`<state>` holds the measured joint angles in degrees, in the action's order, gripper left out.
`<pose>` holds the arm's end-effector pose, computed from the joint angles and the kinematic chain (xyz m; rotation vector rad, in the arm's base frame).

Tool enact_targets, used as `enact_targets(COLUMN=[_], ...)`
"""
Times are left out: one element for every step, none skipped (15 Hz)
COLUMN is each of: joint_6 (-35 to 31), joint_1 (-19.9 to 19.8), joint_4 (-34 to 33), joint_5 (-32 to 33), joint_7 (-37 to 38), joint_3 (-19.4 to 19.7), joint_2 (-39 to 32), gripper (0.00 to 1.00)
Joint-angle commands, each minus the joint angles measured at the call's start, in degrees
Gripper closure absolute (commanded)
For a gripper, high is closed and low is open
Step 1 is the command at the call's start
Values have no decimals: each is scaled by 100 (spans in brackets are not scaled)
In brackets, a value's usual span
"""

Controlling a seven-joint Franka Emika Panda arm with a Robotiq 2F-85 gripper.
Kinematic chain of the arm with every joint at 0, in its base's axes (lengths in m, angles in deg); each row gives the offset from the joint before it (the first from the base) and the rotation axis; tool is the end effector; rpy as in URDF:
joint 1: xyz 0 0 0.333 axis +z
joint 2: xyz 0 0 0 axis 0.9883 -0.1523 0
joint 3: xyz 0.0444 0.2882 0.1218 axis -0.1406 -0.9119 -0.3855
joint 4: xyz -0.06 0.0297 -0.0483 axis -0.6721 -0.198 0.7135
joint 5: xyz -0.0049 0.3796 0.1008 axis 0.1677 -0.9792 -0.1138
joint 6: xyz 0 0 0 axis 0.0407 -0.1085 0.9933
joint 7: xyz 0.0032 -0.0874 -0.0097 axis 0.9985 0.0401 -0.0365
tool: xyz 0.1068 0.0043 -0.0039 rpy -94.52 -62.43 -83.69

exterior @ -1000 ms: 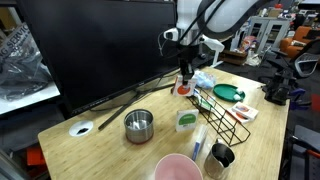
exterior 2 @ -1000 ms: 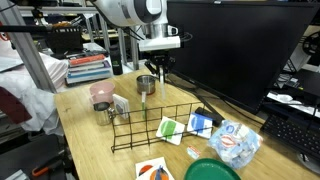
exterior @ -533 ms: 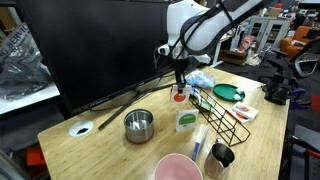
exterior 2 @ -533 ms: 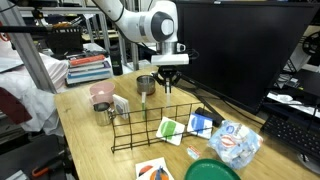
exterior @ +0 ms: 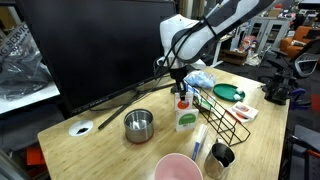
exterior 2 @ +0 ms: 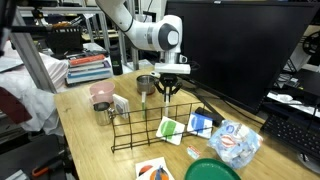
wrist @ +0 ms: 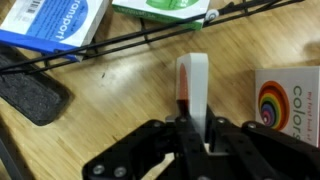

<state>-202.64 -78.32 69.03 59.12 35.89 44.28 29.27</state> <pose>0.6650 0.0889 0.2215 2.7636 1.2678 -0.3113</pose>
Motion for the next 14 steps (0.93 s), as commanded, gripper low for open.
enact_targets(joint_6=[440, 500, 538, 573, 618, 656, 690, 717, 750, 798, 839, 886, 921, 907], joint_1=[-18, -14, -11, -8, -8, -13, -23, -28, -35, -52, -59, -62, -66, -64], joint_4=[-384, -439, -487, -524, -557, -586, -617, -648, -683, -720, -749, -781, -805, -815], joint_5=[-33, -32, -31, -28, -27, -30, -43, -46, -54, -82, -99, -116, -143, -160], joint_7=[-152, -155, -159, -162, -168, -178, -197, -219, -249, -308, -359, -407, -456, -482], joint_3=[-52, -58, -62, -63, -64, -64, -68, -69, -75, -94, -103, -107, -114, -113], joint_2=[-214, -246, -278, -300, -315, -325, -339, -355, -376, -402, -423, -444, -459, -470], gripper=[96, 96, 96, 96, 96, 96, 96, 96, 96, 96, 96, 96, 96, 96])
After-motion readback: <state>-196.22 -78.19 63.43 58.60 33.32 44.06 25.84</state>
